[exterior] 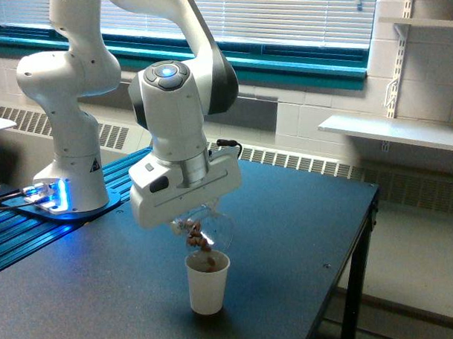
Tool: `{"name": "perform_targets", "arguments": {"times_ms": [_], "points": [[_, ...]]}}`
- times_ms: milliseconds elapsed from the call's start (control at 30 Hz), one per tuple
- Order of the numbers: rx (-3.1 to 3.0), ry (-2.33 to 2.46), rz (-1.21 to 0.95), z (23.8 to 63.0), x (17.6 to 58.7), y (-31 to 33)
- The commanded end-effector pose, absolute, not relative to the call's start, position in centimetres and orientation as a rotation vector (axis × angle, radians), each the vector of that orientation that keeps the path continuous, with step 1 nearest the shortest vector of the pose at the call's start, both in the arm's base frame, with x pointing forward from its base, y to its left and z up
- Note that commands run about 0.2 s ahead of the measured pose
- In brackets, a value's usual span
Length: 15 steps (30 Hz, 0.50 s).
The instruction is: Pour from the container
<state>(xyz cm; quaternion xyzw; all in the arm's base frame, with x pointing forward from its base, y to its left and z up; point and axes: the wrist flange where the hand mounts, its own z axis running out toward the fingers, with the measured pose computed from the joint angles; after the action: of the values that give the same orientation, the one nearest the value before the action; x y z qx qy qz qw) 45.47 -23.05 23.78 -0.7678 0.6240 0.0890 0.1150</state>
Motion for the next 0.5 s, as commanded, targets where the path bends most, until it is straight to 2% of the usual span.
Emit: {"name": "perform_targets", "arguments": {"times_ms": [33,500], "points": [[-2.265,1.817,0.263,24.05,45.78,-23.23],[-2.295,1.801,0.289,23.84,45.97,-22.9]]}}
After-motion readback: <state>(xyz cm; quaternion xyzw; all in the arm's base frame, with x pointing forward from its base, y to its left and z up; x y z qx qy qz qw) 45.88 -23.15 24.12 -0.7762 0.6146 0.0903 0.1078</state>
